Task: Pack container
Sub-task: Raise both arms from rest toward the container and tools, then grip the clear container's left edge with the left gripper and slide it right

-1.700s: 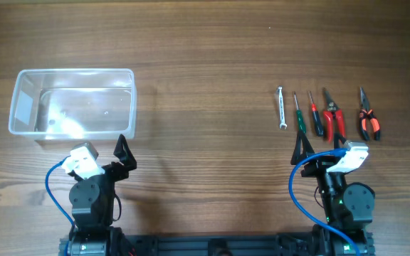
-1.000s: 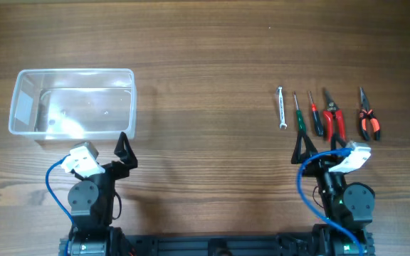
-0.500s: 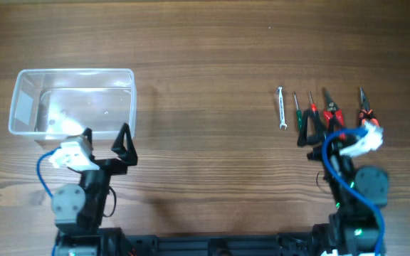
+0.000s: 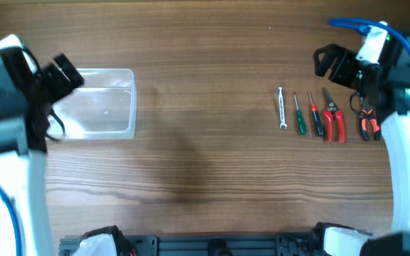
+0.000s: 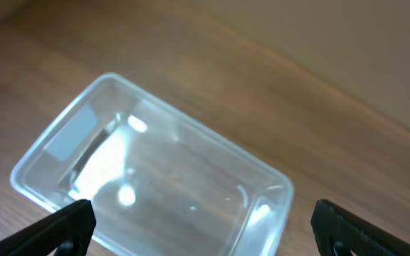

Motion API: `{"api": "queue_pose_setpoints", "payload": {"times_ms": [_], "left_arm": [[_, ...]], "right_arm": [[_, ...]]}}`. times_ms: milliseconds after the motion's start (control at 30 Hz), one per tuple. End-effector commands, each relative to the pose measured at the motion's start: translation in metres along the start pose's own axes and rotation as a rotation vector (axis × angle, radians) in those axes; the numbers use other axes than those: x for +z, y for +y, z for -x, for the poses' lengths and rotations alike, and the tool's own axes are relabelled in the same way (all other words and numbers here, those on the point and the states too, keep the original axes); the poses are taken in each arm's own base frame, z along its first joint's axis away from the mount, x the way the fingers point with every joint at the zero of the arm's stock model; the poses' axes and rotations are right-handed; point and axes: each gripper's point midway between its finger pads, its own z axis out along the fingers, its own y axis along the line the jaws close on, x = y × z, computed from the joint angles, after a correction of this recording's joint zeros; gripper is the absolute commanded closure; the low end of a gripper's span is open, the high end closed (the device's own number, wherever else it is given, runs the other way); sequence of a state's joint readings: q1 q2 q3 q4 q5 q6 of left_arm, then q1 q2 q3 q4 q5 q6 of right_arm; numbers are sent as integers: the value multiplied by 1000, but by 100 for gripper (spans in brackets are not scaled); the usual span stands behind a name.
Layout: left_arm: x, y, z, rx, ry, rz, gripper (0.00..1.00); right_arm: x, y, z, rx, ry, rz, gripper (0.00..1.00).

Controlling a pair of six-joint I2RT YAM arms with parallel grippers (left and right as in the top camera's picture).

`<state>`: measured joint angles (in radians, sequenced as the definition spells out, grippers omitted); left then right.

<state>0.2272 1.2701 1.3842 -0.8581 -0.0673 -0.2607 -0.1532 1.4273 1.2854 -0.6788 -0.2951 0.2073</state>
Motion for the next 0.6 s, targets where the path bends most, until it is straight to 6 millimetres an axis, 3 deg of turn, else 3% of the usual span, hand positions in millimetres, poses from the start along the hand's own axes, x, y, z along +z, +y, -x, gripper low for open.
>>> {"api": "queue_pose_setpoints", "payload": {"times_ms": [0, 133, 200, 233, 333, 433, 567], "left_arm": [[21, 4, 2, -12, 75, -16, 0], [29, 26, 5, 50, 74, 71, 0], [31, 52, 9, 187, 81, 161, 0], [33, 74, 12, 225, 89, 235, 0], [46, 134, 9, 144, 149, 336, 0], [73, 157, -9, 149, 250, 230, 2], [106, 185, -23, 279, 325, 193, 21]], "right_arm": [[9, 3, -10, -76, 66, 38, 0], [13, -8, -22, -64, 121, -12, 0], [12, -14, -25, -60, 131, -49, 0], [12, -17, -26, -59, 137, -61, 0], [11, -17, -31, -51, 156, -63, 0], [11, -17, -33, -49, 164, -64, 0], [9, -18, -39, -41, 189, -68, 0]]}}
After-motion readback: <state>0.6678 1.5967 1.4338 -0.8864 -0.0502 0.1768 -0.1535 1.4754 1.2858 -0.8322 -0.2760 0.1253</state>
